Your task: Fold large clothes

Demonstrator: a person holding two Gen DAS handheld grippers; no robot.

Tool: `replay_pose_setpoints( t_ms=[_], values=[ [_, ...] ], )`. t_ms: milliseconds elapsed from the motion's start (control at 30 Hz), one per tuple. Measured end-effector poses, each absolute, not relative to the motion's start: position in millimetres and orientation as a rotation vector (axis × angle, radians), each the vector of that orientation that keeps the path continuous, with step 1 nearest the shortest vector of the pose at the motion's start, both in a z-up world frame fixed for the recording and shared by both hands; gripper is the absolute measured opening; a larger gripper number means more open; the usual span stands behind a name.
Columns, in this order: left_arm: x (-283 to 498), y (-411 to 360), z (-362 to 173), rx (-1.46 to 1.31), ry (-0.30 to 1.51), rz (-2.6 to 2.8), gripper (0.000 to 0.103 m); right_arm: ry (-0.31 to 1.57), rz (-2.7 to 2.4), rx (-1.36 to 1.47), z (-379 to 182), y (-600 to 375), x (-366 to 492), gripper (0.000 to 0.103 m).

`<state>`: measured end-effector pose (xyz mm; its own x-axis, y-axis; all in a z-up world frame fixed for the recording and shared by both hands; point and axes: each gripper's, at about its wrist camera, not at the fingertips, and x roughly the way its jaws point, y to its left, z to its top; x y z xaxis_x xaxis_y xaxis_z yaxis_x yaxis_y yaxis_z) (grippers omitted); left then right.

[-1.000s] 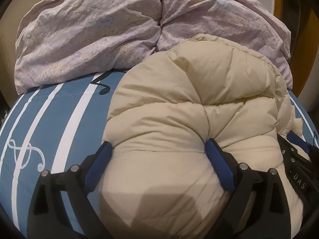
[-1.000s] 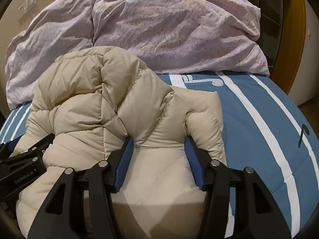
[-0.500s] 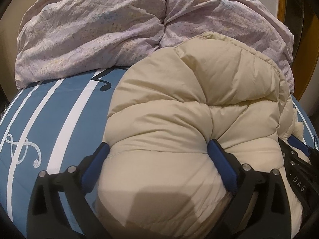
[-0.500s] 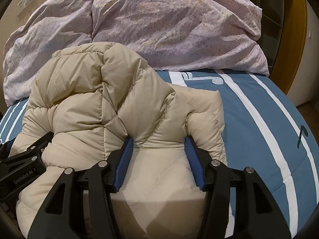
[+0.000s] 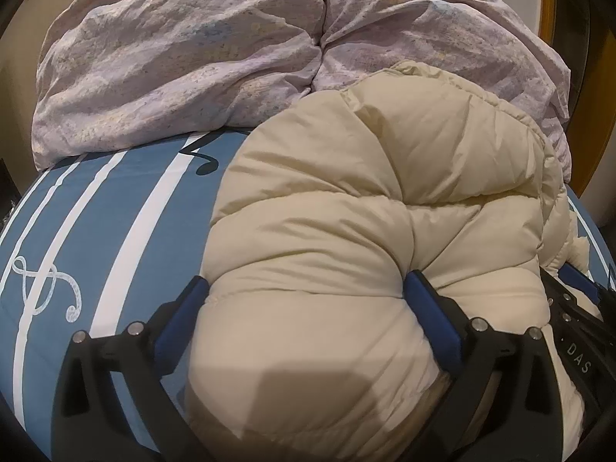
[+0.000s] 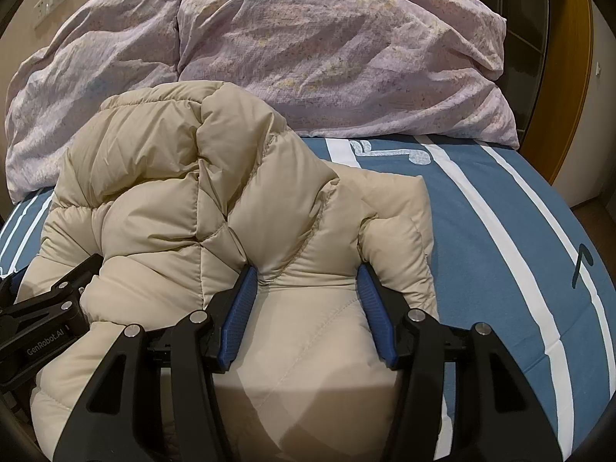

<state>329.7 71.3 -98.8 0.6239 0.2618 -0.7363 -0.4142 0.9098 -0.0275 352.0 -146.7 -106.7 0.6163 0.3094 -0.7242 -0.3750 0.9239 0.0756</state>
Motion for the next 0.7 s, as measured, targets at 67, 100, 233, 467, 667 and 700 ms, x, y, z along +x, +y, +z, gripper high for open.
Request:
replay_pose_setpoints(
  t_ms=[67,100,233,467,667,700],
  values=[
    [329.7,71.8,-99.0,-0.204,0.810,0.388,0.101,0.816,0.390,-0.093,-106.7,-146.2,351.9,0.057],
    [329.7,71.8,-99.1,-0.205,0.810,0.388,0.101,0.815,0.389,-0.096,-106.4,-145.9,351.6,0.057],
    [329.3,72.7,-98.9,-0.211,0.807,0.386,0.101,0.810,0.388,-0.105,-105.7,-146.1,351.6,0.057],
    [328.0,74.5,-99.2,-0.205,0.807,0.390,0.101,0.802,0.382,-0.119,-105.9,-145.4,350.7,0.057],
    [327.7,74.1,-99.5,-0.205,0.806,0.390,0.101,0.799,0.386,-0.119,-106.4,-145.3,350.4,0.057],
    [327.9,73.6,-99.6,-0.204,0.807,0.390,0.101,0.799,0.386,-0.119,-106.6,-145.3,350.4,0.057]
  ],
)
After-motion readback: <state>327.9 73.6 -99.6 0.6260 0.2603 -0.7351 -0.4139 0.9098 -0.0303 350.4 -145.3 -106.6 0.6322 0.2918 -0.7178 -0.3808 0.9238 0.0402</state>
